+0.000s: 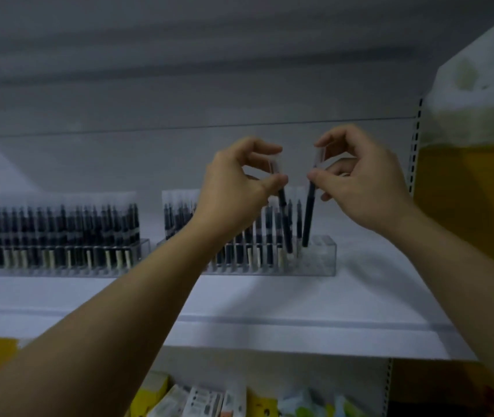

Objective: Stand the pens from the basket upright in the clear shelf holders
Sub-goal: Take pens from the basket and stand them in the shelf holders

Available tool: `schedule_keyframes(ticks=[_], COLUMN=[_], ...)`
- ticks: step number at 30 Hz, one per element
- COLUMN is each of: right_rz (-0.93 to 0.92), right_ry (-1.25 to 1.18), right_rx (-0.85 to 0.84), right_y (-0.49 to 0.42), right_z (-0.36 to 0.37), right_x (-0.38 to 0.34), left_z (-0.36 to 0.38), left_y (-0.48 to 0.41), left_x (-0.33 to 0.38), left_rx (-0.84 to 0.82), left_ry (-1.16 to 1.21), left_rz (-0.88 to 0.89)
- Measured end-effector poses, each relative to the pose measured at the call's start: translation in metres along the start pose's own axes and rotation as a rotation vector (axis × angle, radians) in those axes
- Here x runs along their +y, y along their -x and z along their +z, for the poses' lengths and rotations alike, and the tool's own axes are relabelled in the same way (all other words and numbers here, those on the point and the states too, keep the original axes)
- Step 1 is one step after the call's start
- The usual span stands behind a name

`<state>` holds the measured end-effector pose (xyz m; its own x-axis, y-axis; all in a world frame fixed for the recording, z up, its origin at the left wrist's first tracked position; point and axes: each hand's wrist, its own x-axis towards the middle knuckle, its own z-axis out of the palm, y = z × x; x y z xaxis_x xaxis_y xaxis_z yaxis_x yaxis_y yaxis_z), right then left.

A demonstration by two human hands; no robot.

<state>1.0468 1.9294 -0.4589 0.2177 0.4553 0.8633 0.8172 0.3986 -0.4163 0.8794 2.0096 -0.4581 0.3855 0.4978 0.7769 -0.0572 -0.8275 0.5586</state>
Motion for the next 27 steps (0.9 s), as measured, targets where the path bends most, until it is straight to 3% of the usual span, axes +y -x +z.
schedule_keyframes(ticks=[11,19,27], right_rz=[0.12,0.05,0.04], right_ry=[-0.071,-0.092,-0.008], right_rx=[-0.01,0.05,-0.108], right_y=[-0.048,-0.033,-0.006], right_z=[0.019,0.031,0.04], right_x=[0.066,0.087,0.088], left_z=[0.046,0.052,0.04], left_y=[-0.06,-0.064,-0.063], left_x=[-0.03,-0.051,-0.052], left_rx=[-0.019,-0.019,-0.015], left_ry=[-0.176,-0.224,-0.247], left_rz=[0.103,0.116,0.065])
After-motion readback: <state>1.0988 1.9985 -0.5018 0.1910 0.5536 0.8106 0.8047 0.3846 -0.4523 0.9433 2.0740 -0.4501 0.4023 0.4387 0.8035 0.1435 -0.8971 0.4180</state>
